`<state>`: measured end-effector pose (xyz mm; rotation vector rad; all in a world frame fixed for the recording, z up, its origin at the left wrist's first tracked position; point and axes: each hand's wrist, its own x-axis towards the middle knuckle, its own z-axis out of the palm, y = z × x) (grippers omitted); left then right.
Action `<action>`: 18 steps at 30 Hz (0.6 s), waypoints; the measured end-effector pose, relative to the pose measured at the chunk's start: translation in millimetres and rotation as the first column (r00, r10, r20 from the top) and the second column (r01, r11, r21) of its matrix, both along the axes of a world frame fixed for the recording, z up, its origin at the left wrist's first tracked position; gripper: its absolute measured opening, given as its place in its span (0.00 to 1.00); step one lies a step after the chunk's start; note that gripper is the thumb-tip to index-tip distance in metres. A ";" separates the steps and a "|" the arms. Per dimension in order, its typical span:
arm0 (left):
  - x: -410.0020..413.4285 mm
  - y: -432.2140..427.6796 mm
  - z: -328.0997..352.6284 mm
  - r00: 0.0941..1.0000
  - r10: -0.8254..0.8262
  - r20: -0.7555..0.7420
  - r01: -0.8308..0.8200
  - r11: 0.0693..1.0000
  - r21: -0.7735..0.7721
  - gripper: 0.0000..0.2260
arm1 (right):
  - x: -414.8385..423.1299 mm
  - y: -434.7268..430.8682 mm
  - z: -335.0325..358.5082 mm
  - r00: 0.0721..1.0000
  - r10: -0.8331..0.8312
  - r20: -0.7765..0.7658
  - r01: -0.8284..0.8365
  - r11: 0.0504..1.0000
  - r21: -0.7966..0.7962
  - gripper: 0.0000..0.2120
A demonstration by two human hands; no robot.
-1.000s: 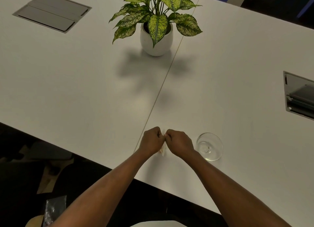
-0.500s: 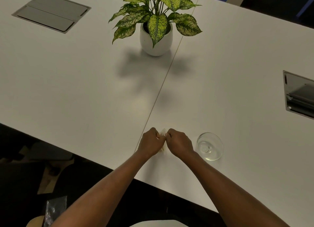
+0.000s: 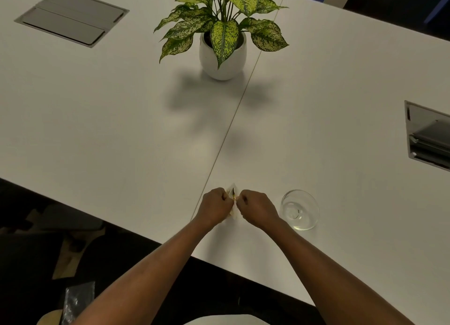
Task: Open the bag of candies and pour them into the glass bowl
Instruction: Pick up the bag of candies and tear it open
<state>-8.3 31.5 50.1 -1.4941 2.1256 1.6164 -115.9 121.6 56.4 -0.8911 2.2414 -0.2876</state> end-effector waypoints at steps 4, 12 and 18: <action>3.8 -2.3 -1.3 0.997 0.052 0.054 -0.048 0.996 -0.079 0.07 | -4.6 2.8 -1.9 0.994 -0.041 -0.099 0.045 0.998 0.033 0.15; 3.2 0.9 -2.0 0.999 0.025 0.046 -0.023 0.998 -0.053 0.10 | -3.4 0.3 -0.9 0.994 -0.083 -0.069 0.084 0.996 0.012 0.14; 7.3 -8.5 -2.7 0.993 0.066 0.094 -0.057 0.993 -0.103 0.12 | -10.3 4.7 1.4 0.983 -0.083 -0.166 0.095 0.993 0.066 0.12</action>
